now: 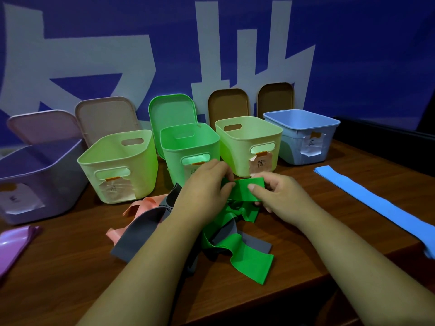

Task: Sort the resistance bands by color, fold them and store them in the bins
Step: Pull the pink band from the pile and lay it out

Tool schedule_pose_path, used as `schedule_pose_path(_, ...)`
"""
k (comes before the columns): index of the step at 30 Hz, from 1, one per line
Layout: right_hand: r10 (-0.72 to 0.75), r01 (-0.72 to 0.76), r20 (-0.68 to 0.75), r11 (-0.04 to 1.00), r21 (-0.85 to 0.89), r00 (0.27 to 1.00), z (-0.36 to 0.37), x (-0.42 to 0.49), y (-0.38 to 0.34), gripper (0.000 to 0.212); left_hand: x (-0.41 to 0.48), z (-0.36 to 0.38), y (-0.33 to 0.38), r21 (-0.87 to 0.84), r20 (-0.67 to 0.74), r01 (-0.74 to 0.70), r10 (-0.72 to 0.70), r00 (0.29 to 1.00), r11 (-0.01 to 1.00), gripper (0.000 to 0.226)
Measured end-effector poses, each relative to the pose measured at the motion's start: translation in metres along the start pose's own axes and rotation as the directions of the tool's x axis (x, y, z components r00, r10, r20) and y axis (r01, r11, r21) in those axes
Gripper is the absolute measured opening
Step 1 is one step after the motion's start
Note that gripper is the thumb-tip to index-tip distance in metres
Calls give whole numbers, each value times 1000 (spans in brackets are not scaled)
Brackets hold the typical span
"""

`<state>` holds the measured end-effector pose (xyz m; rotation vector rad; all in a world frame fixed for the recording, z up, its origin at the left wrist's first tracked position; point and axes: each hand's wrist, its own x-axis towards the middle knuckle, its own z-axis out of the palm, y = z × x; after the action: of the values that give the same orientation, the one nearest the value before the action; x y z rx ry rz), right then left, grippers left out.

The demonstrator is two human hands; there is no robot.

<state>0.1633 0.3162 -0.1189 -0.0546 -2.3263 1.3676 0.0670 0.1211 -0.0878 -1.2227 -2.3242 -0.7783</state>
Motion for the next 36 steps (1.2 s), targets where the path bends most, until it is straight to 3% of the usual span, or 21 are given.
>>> schedule_pose_path(6,28,-32,-64,998,-62,998,0,3,4,11,-1,-2,-2,-30,-2,25,-25,1000,999,9)
schedule_pose_path(10,62,-72,-153,996,-60,986,-5,6,5,15,-2,-5,-4,-52,108,113,-107,988,992,30)
schedule_pose_path(13,37,-41,-67,998,-54,997,-4,4,5,13,-2,-10,-7,-31,236,87,-78,969,996,38)
schedule_pose_path(15,2,-3,-9,998,-56,1000,-1,2,5,11,-2,-12,-10,-1,247,59,-57,967,998,51)
schedule_pose_path(18,-39,40,32,998,-48,999,-1,-1,0,11,3,-16,-22,4,33,75,-75,997,997,57)
schedule_pose_path(21,-31,33,49,999,-35,998,-2,-3,-4,10,8,-22,-37,8,-223,157,-152,963,988,48)
schedule_pose_path(23,-21,25,57,998,-60,998,-1,-3,-3,9,9,-26,-45,-1,-255,202,-195,947,979,45)
schedule_pose_path(26,-3,10,68,994,-105,998,0,-2,0,10,4,-32,-48,-11,-21,229,-229,973,973,35)
schedule_pose_path(29,-6,18,87,991,-132,996,4,-4,-3,14,-6,-50,-42,-56,173,330,-316,933,942,34)
schedule_pose_path(33,-68,84,82,975,-206,994,9,-5,-17,18,-18,-81,-43,-55,268,437,-408,873,898,48)
schedule_pose_path(36,-128,155,120,954,-255,984,17,-4,-37,18,-38,-95,-49,69,301,425,-425,854,902,50)
